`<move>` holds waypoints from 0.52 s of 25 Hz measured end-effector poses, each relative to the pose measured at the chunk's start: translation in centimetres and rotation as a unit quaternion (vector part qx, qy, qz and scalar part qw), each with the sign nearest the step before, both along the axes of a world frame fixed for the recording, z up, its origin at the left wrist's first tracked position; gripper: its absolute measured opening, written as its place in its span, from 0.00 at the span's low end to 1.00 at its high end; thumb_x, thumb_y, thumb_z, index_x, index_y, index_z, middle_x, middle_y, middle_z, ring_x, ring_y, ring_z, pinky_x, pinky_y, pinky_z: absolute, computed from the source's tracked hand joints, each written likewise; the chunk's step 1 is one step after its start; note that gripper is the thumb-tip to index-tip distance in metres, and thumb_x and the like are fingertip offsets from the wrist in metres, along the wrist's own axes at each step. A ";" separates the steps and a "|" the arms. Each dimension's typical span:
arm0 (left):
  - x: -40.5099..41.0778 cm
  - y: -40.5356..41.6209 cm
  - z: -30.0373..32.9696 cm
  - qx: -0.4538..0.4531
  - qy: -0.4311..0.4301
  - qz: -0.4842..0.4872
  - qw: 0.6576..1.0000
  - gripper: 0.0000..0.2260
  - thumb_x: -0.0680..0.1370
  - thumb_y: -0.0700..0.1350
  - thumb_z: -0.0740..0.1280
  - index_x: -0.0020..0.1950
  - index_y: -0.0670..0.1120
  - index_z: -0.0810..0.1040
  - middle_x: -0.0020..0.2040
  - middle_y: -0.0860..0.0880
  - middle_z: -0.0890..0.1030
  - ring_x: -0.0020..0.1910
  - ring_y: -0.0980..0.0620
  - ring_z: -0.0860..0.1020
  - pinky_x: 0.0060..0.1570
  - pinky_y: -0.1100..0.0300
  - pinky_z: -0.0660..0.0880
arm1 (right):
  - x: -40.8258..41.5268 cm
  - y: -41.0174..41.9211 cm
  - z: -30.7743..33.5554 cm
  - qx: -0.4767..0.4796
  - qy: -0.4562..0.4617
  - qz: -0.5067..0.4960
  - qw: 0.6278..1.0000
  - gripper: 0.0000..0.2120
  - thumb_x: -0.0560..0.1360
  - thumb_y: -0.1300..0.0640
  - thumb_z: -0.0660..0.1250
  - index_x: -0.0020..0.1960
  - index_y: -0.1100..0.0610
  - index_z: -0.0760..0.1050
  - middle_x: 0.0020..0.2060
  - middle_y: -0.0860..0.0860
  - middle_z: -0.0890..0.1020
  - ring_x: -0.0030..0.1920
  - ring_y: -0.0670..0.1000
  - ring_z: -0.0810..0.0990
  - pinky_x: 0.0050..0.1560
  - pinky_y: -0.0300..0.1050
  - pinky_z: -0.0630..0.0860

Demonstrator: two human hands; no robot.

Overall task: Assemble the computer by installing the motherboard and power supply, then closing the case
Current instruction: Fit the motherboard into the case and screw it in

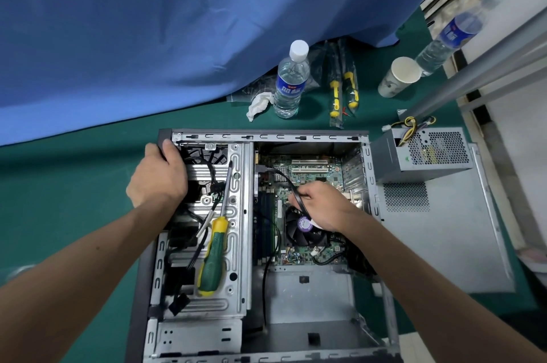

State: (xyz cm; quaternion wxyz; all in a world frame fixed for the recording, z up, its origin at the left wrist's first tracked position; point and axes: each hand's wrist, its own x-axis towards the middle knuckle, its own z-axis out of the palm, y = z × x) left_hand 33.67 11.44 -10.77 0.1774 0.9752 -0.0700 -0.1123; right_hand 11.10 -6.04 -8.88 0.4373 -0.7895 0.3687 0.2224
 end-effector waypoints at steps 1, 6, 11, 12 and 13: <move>0.0 0.0 0.0 -0.002 0.001 0.000 1.000 0.22 0.82 0.61 0.43 0.49 0.44 0.65 0.41 0.42 0.72 0.42 0.40 0.71 0.46 0.46 0.66 | 0.1 0.0 -0.2 -0.012 0.008 0.016 1.000 0.12 0.83 0.53 0.61 0.47 0.57 0.79 0.46 0.59 0.84 0.39 0.55 0.80 0.44 0.53 0.78; 0.1 -0.1 0.1 0.000 0.002 0.000 1.000 0.22 0.82 0.60 0.43 0.50 0.44 0.65 0.42 0.43 0.71 0.43 0.41 0.70 0.46 0.47 0.65 | 0.8 -0.1 -0.8 -0.110 0.017 0.049 0.993 0.11 0.83 0.55 0.62 0.65 0.52 0.73 0.50 0.53 0.81 0.41 0.52 0.80 0.46 0.48 0.79; 0.2 0.1 0.0 0.004 0.000 -0.001 1.000 0.22 0.82 0.60 0.43 0.50 0.44 0.65 0.42 0.42 0.71 0.43 0.41 0.69 0.46 0.47 0.65 | 1.2 -1.0 -1.9 -0.125 0.019 0.092 0.988 0.19 0.82 0.64 0.61 0.68 0.48 0.72 0.46 0.50 0.79 0.44 0.54 0.81 0.47 0.51 0.80; 0.1 0.0 0.0 0.006 0.000 -0.001 1.000 0.22 0.82 0.61 0.43 0.50 0.44 0.65 0.42 0.42 0.71 0.43 0.41 0.69 0.46 0.46 0.65 | 1.3 -1.3 -2.3 -0.128 0.018 0.100 0.987 0.21 0.81 0.65 0.60 0.69 0.47 0.71 0.45 0.49 0.77 0.44 0.54 0.81 0.46 0.50 0.79; 0.1 0.1 0.0 0.009 0.000 -0.001 1.000 0.22 0.82 0.61 0.43 0.50 0.44 0.65 0.42 0.42 0.72 0.43 0.41 0.70 0.46 0.46 0.65 | 1.5 -1.5 -2.6 -0.135 0.014 0.116 0.984 0.21 0.82 0.65 0.59 0.70 0.46 0.70 0.45 0.50 0.76 0.45 0.55 0.80 0.46 0.49 0.77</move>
